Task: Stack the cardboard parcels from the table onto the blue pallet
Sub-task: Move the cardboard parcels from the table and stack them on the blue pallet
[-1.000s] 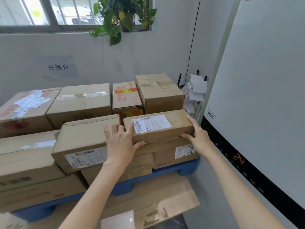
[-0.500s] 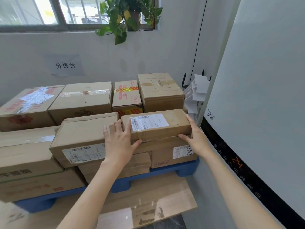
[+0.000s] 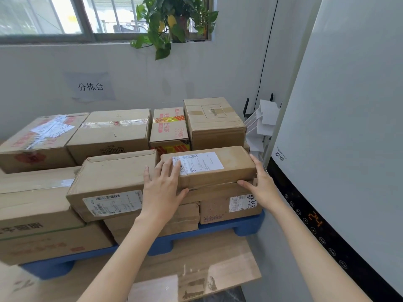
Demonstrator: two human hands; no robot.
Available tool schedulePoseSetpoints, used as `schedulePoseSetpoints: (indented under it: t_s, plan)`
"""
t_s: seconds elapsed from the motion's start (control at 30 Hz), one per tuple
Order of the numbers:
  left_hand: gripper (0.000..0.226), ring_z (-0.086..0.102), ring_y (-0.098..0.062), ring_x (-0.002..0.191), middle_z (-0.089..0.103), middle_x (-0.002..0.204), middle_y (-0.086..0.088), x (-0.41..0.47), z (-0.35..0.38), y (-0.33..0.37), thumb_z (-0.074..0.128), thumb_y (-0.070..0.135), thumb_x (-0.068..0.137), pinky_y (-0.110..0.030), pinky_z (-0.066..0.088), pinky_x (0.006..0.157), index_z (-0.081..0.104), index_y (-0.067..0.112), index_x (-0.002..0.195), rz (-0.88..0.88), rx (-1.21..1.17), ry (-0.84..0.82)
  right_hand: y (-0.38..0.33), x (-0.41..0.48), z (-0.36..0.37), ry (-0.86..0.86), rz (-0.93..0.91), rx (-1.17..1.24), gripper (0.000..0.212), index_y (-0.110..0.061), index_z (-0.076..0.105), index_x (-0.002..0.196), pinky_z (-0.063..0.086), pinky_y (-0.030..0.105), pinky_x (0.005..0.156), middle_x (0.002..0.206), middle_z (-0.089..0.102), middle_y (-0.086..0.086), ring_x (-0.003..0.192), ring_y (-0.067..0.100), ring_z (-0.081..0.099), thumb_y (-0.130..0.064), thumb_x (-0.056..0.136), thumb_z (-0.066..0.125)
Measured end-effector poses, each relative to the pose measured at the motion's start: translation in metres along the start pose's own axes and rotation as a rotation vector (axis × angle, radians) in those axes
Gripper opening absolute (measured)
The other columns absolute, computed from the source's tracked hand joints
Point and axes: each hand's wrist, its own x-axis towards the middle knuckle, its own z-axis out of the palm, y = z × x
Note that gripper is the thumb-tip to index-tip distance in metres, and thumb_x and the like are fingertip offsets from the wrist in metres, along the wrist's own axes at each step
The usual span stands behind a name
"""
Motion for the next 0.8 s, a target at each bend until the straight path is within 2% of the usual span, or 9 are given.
schedulePoseSetpoints:
  t_s: [0.13, 0.27, 0.43, 0.5, 0.6, 0.7, 0.8]
  plan:
    - [0.076, 0.022, -0.029, 0.143, 0.028, 0.154, -0.007, 0.001, 0.001, 0.002, 0.059, 0.051, 0.085, -0.054, 0.012, 0.115, 0.028, 0.021, 0.148, 0.025, 0.005, 0.021, 0.003, -0.005, -0.003, -0.005, 0.018, 0.013, 0.094, -0.038, 0.016, 0.15, 0.033, 0.042, 0.109, 0.147, 0.04, -0.002, 0.132, 0.019, 0.039, -0.023, 0.08, 0.077]
    - [0.076, 0.032, -0.032, 0.139, 0.039, 0.148, -0.011, 0.001, 0.003, 0.012, 0.07, 0.047, 0.078, -0.056, 0.024, 0.112, 0.04, 0.017, 0.142, 0.107, 0.024, 0.093, 0.006, -0.008, -0.008, 0.006, 0.041, -0.006, 0.097, -0.03, 0.02, 0.151, 0.033, 0.039, 0.108, 0.134, 0.047, -0.006, 0.129, 0.018, 0.042, -0.02, 0.076, 0.08]
    - [0.064, 0.034, -0.03, 0.138, 0.042, 0.146, -0.011, -0.002, 0.009, 0.034, 0.072, 0.034, 0.079, -0.054, 0.03, 0.112, 0.049, 0.014, 0.134, 0.304, 0.046, 0.195, 0.019, -0.008, -0.007, 0.019, 0.088, -0.089, 0.082, -0.02, 0.036, 0.146, 0.035, 0.037, 0.109, 0.142, 0.048, 0.002, 0.132, 0.02, 0.042, -0.016, 0.077, 0.079]
    - [0.057, 0.034, -0.029, 0.138, 0.043, 0.144, -0.009, -0.006, 0.015, 0.043, 0.07, 0.027, 0.08, -0.051, 0.03, 0.112, 0.051, 0.014, 0.132, 0.387, 0.042, 0.206, 0.028, -0.01, -0.005, 0.041, 0.094, -0.156, 0.075, -0.018, 0.041, 0.142, 0.037, 0.039, 0.109, 0.142, 0.047, 0.004, 0.133, 0.022, 0.043, -0.012, 0.077, 0.078]
    - [0.051, 0.036, -0.029, 0.137, 0.047, 0.141, -0.009, -0.013, 0.031, 0.055, 0.069, 0.02, 0.08, -0.049, 0.03, 0.113, 0.055, 0.014, 0.128, 0.515, 0.045, 0.173, 0.042, -0.011, -0.002, 0.044, 0.116, -0.246, 0.074, -0.02, 0.041, 0.143, 0.033, 0.034, 0.108, 0.148, 0.039, 0.005, 0.136, 0.022, 0.038, -0.007, 0.079, 0.076]
    - [0.046, 0.035, -0.03, 0.138, 0.046, 0.143, -0.011, -0.016, 0.044, 0.061, 0.065, 0.017, 0.083, -0.05, 0.031, 0.112, 0.055, 0.013, 0.127, 0.584, 0.067, 0.121, 0.053, -0.008, 0.003, 0.016, 0.186, -0.284, 0.082, -0.029, 0.035, 0.146, 0.029, 0.044, 0.112, 0.157, 0.023, 0.01, 0.143, 0.027, 0.025, -0.007, 0.078, 0.076]
    - [0.044, 0.032, -0.031, 0.14, 0.043, 0.145, -0.012, -0.017, 0.05, 0.064, 0.062, 0.014, 0.084, -0.052, 0.029, 0.113, 0.054, 0.012, 0.127, 0.617, 0.091, 0.093, 0.058, -0.002, 0.006, -0.041, 0.17, -0.269, 0.094, -0.038, 0.029, 0.146, 0.034, 0.051, 0.11, 0.153, 0.03, 0.007, 0.139, 0.028, 0.031, -0.013, 0.072, 0.082]
